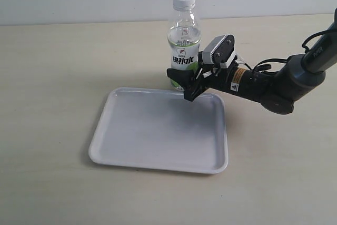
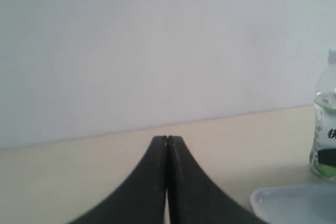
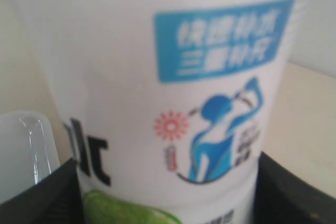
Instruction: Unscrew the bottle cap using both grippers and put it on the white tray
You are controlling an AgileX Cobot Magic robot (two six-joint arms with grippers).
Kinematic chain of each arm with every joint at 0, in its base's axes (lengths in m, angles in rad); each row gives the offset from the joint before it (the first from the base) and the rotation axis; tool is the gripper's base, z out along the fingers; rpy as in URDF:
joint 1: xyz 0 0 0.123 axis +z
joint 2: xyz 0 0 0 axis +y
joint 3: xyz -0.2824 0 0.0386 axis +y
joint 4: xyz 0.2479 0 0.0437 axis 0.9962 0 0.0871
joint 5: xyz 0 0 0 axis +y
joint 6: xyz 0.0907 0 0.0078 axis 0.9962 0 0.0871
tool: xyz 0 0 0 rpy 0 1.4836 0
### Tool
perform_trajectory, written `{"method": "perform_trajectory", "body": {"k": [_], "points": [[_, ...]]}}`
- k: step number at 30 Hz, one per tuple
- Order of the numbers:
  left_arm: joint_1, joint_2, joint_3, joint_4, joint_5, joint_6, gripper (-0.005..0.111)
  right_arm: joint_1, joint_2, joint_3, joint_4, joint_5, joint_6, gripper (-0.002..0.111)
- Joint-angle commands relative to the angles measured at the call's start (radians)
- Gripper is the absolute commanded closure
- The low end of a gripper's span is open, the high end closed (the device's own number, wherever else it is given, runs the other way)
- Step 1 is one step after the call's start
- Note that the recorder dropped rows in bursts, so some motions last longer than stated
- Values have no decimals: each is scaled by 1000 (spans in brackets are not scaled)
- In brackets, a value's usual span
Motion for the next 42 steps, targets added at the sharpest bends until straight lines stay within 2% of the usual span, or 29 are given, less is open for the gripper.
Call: {"method": "perform_trajectory", "body": {"k": [1, 4, 5, 6, 7, 11, 18, 21, 24, 27, 33, 35, 38, 41, 42], "points": [[2, -6, -2, 5, -201, -89, 106, 1, -5, -5, 8, -12, -20, 108], [2, -6, -2, 5, -361, -192, 106, 1, -5, -5, 8, -12, -20, 108], [2, -6, -2, 5, -487, -192, 106, 1, -5, -5, 8, -12, -20, 108], [2, -6, -2, 6, -535, -192, 106, 1, -5, -5, 8, -12, -20, 108], [2, -6, -2, 16, -650, -202, 106, 1, -5, -5, 8, -12, -20, 108], [2, -6, -2, 16, -885, -206, 106, 1, -5, -5, 12, -12, -20, 108], [2, -6, -2, 4, -747, -232, 106, 1, -5, -5, 12, -12, -20, 108], [2, 11, -2, -126, -776, -134, 106, 1, -5, -5, 10, -12, -20, 108], [2, 119, -67, -216, -711, -133, 107, 1, -5, -5, 12, -12, -20, 108], [2, 322, -191, -186, -592, -155, 107, 1, -5, -5, 10, -12, -20, 108], [0, 785, -501, 101, -378, -356, 107, 1, -5, -11, 13, -9, -20, 108], [0, 935, -612, 282, -322, -499, 107, 1, -5, -11, 13, -9, -20, 108], [0, 1120, -759, 620, -267, -802, 107, 1, -5, -11, 13, -9, -20, 108], [0, 1251, -882, 991, -286, -1073, 107, 1, -5, -11, 13, -3, -20, 108], [0, 1330, -972, 1204, -309, -1170, 107, 1, -5, -11, 13, 11, -20, 108]]}}
